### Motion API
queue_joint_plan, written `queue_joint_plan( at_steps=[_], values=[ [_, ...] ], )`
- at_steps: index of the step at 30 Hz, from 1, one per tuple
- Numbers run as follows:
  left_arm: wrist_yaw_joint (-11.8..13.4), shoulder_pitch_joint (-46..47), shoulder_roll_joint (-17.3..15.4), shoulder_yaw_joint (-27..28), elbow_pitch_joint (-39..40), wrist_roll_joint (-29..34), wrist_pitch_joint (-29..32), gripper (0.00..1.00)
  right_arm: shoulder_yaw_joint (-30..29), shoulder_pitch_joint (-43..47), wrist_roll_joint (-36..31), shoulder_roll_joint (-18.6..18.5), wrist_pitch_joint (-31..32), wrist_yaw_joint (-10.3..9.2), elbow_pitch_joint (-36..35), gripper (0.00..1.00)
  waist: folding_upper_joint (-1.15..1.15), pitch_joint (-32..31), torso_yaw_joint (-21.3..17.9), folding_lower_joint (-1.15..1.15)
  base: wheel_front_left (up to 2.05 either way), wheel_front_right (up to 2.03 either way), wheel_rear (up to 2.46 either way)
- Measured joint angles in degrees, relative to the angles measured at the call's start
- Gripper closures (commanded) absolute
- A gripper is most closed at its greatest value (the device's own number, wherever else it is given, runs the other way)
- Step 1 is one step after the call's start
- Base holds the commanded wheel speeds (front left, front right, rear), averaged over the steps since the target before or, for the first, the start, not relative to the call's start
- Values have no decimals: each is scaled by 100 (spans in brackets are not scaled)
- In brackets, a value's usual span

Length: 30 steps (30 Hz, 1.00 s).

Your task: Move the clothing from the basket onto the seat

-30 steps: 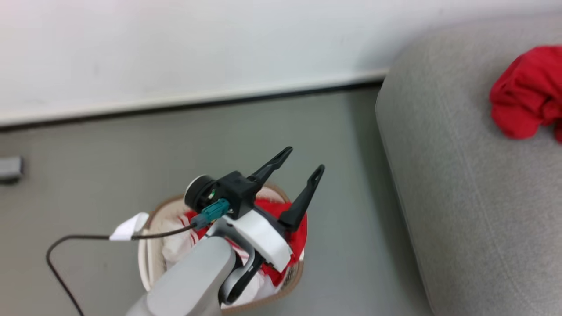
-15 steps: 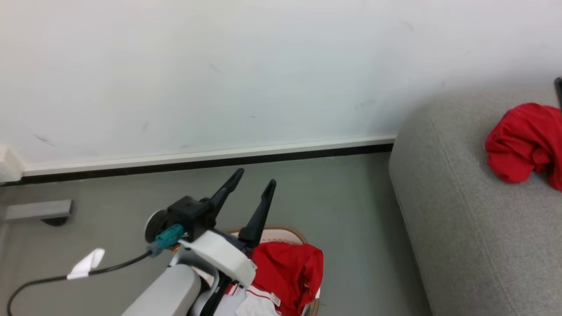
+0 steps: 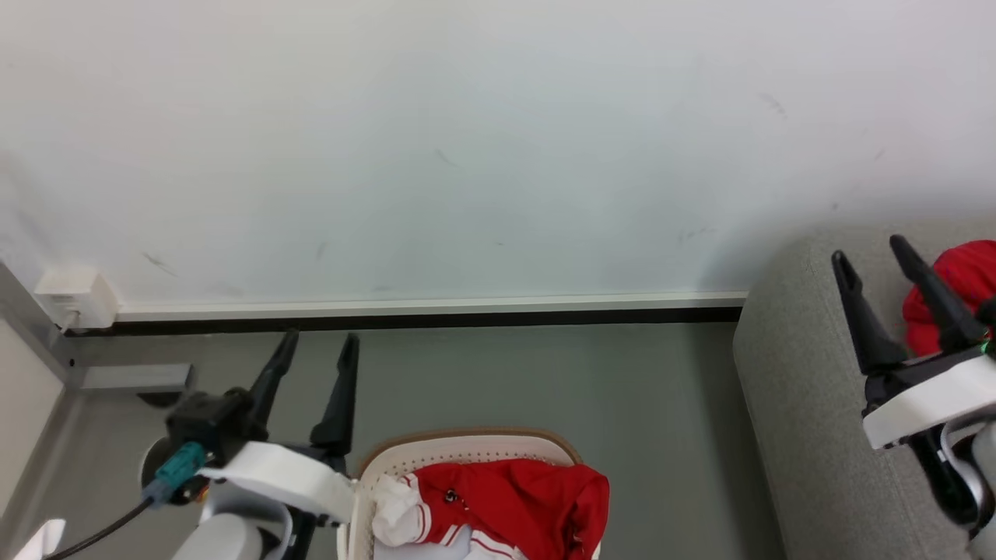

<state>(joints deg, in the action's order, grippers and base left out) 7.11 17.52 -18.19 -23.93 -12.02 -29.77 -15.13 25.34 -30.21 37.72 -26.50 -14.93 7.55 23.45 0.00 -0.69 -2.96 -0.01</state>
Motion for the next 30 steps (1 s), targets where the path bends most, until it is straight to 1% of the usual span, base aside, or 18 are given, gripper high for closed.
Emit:
queue_joint_plan(
  at_steps=[3, 7, 8, 12, 16, 18, 22, 25, 27, 30],
  values=[
    [33, -256, -42, 225, 60, 67, 0, 0, -408, 396, -247, 330, -8, 0, -320, 0, 0, -42, 73, 0, 0, 0, 0],
    [64, -561, -9, 530, 104, 166, 0, 0, -899, 1038, -494, 810, -11, 0, -638, 0, 0, -70, 131, 0, 0, 0, 0],
    [103, -633, 23, 616, 114, 209, 0, 0, -993, 1191, -571, 925, -11, 0, -721, 0, 0, -75, 136, 0, 0, 0, 0],
    [101, -905, 211, 901, 144, 411, -1, 0, -1262, 1718, -984, 1249, -12, 0, -1028, 0, 0, -87, 141, 1, 0, 0, 0],
    [100, -1139, 487, 1230, 172, 592, 0, 0, -1524, 2163, -1290, 1534, -12, 0, -1237, 0, 0, -94, 123, 1, 0, 0, 0],
    [43, -1239, 641, 1429, 208, 693, 0, 0, -1599, 2297, -1452, 1626, -15, 0, -1251, 0, 0, -86, 108, 1, 0, 0, 0],
    [-115, -1394, 828, 1685, 247, 978, 0, 0, -1656, 2468, -1695, 1796, -21, 0, -1209, 0, 0, -80, 93, 1, 0, 0, 0],
    [-234, -1495, 906, 1805, 189, 1239, -1, 0, -1682, 2477, -1756, 1839, -22, 0, -1111, 0, 0, -83, 82, 1, 0, 0, 0],
    [-305, -1541, 1007, 1863, 165, 1369, 0, 0, -1682, 2480, -1770, 1855, -21, 0, -1047, 0, 0, -87, 84, 1, 0, 0, 0],
    [-416, -1548, 1070, 2004, 135, 1502, 0, 0, -1684, 2480, -1792, 1852, -22, 0, -1024, 0, 0, -93, 89, 1, 0, 0, 0]
  ],
)
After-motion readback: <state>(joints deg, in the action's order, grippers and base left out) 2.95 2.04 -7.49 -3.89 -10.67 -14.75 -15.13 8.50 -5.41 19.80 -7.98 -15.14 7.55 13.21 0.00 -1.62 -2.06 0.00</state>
